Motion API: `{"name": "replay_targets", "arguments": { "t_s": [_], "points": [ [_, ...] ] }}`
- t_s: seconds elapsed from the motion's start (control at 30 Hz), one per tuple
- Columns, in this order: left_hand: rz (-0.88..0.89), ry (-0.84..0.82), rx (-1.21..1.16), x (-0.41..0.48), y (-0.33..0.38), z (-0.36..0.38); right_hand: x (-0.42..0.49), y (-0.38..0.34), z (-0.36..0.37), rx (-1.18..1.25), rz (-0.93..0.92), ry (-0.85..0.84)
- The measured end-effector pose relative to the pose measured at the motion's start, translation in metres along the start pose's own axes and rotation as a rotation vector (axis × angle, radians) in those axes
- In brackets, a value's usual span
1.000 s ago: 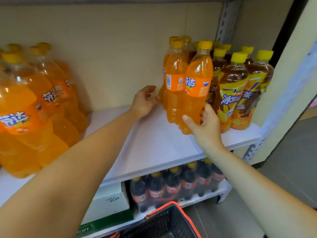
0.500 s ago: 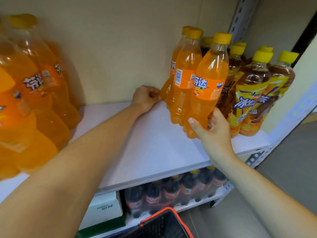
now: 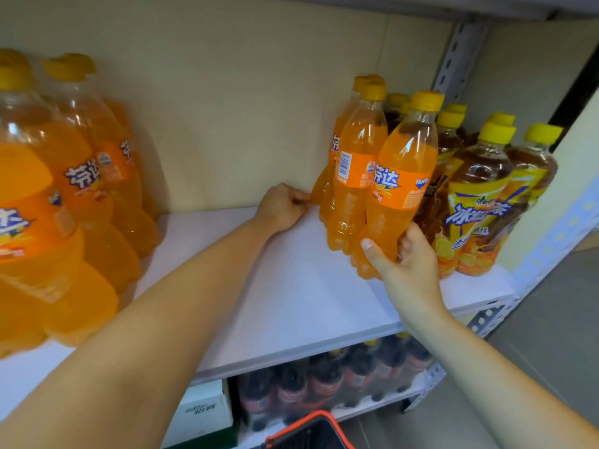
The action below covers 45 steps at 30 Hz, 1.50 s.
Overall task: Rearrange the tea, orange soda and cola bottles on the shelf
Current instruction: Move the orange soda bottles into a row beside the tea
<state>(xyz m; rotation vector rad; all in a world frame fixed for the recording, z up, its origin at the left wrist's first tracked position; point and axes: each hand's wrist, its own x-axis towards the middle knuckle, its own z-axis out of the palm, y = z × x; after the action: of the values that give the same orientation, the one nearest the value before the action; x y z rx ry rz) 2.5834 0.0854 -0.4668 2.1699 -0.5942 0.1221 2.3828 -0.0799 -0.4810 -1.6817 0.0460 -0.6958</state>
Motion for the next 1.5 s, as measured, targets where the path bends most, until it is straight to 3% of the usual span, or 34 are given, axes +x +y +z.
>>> {"name": "replay_targets", "arguments": {
  "t_s": [0.1,0.2,0.27,0.37,0.6,0.8,0.97,1.13,1.5],
  "points": [
    [-0.06,-0.067,-0.046,-0.004,0.002,-0.004,0.001,0.001,0.0,0.011,0.021,-0.016],
    [-0.12,0.018,-0.374,-0.014,0.009,-0.011,0.001,0.001,0.0,0.014,0.04,-0.034],
    [-0.114,-0.051,-0.526,-0.024,0.019,-0.013,0.001,0.001,0.001,0.017,0.042,-0.027],
    [-0.009,-0.288,-0.547,-0.038,0.029,-0.01,0.0,0.001,0.001,0.028,0.041,-0.01],
    [-0.032,-0.398,-0.513,-0.043,0.044,-0.008,-0.004,-0.002,0.003,-0.003,0.014,0.054],
    [0.03,-0.36,-0.515,-0.053,0.052,-0.005,-0.013,-0.007,0.004,-0.028,-0.03,0.169],
    [0.057,-0.089,-0.516,-0.072,0.057,0.003,-0.017,-0.012,0.005,-0.105,-0.049,0.187],
    [0.066,-0.101,-0.594,-0.081,0.068,0.01,-0.026,-0.015,0.004,-0.206,-0.036,0.181],
    [-0.029,-0.066,-0.516,-0.089,0.078,0.017,-0.034,-0.022,0.001,-0.246,-0.012,0.252]
  ]
}}
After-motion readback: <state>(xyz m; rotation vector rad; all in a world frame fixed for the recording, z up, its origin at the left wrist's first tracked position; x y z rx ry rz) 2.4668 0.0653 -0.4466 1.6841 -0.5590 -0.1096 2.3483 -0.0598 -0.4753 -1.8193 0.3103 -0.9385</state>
